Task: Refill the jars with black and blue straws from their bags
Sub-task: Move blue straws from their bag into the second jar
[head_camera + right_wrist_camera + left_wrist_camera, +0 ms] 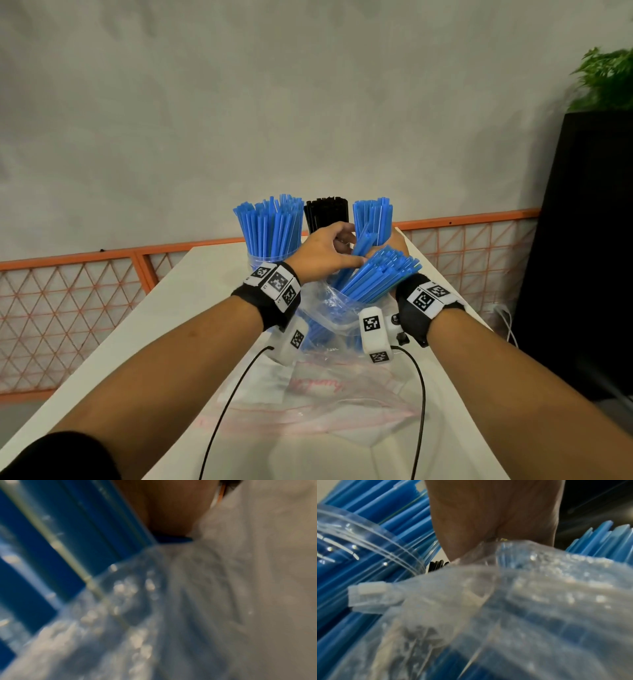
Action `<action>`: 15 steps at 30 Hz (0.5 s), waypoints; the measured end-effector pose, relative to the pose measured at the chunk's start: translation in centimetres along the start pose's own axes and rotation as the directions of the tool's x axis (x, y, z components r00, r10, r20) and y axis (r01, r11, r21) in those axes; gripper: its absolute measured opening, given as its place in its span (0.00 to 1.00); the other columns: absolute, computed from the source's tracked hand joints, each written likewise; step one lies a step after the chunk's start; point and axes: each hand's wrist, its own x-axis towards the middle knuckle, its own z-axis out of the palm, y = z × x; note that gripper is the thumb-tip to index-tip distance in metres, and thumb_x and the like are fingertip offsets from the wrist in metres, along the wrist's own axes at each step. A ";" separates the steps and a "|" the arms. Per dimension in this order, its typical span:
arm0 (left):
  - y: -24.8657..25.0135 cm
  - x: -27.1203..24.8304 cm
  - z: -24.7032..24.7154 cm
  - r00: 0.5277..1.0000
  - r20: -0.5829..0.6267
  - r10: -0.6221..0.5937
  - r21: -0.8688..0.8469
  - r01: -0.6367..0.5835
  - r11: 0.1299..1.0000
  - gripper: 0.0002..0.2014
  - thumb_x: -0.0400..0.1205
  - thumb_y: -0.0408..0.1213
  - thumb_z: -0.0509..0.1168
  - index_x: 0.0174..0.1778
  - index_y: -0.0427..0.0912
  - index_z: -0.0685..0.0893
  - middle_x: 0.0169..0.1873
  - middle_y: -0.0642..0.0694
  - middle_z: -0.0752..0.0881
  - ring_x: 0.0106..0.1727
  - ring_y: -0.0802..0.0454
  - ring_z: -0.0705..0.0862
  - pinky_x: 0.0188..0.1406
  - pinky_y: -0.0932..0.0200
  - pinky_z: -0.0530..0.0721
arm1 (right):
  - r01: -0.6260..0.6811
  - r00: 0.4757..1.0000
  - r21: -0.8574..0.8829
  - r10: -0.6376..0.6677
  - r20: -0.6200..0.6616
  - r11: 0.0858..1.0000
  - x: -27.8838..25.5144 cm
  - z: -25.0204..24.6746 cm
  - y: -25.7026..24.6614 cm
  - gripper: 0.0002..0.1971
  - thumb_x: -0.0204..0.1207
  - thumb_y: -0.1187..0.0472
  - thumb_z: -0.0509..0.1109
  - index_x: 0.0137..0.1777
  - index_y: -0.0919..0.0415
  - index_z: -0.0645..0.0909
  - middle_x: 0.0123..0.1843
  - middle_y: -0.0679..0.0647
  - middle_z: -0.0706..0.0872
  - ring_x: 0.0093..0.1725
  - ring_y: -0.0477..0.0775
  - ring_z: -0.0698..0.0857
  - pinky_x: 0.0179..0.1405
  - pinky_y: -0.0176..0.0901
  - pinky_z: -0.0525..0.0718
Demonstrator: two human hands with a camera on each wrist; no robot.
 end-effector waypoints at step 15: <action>-1.1 1.8 0.1 0.975 -0.223 -0.012 -0.264 -0.049 0.963 0.09 0.84 0.31 0.67 0.60 0.36 0.83 0.55 0.37 0.88 0.51 0.49 0.89 0.50 0.56 0.89 | 0.235 0.904 0.532 -0.384 0.188 0.813 5.8 -2.2 4.2 0.16 0.69 0.62 0.79 0.54 0.62 0.80 0.38 0.49 0.84 0.32 0.38 0.84 0.22 0.21 0.78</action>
